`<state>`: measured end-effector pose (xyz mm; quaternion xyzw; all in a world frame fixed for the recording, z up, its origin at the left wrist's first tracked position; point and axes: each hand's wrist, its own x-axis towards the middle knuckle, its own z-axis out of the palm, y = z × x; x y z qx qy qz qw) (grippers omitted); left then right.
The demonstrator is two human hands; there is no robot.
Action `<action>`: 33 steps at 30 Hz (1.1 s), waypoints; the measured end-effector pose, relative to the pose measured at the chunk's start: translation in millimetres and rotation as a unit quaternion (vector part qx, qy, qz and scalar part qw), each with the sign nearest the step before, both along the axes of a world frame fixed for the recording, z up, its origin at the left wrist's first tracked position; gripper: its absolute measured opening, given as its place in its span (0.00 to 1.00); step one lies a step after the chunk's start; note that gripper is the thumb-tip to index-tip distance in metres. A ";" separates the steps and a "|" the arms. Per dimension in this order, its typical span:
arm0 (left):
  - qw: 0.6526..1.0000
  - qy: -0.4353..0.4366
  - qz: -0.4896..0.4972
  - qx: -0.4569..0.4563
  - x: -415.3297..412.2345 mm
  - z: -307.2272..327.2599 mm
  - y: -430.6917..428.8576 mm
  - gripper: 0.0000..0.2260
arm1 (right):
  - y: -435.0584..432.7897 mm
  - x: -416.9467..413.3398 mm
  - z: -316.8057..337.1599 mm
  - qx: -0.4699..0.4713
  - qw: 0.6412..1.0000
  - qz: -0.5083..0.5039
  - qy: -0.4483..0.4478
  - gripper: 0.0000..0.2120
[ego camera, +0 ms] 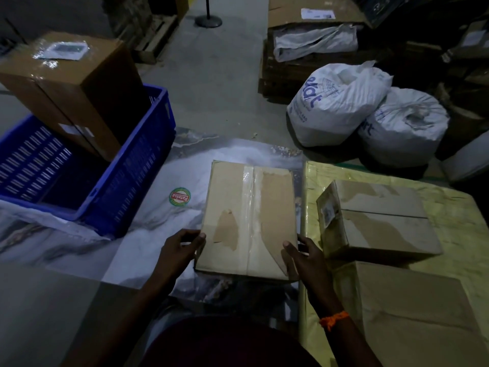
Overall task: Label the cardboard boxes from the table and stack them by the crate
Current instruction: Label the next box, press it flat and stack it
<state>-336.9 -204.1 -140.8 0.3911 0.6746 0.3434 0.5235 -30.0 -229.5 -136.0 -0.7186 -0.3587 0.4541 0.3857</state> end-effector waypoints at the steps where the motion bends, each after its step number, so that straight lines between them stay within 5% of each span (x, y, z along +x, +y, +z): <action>1: 1.000 0.000 0.001 0.002 0.0 0.5 2.8 0.09 | 2.4 1.0 0.0 0.001 1.000 0.000 0.000 0.16; 11: 0.995 0.055 0.004 0.088 22.3 17.4 53.7 0.14 | 71.4 2.4 -4.4 0.046 0.998 0.011 -0.039 0.23; 19: 0.983 0.152 -0.093 0.054 28.7 20.9 98.6 0.27 | 125.4 -5.0 5.4 0.053 0.996 0.014 -0.072 0.16; 33: 0.992 0.061 -0.062 0.088 46.8 50.8 111.9 0.25 | 126.8 -1.9 36.2 0.094 0.995 -0.022 -0.029 0.24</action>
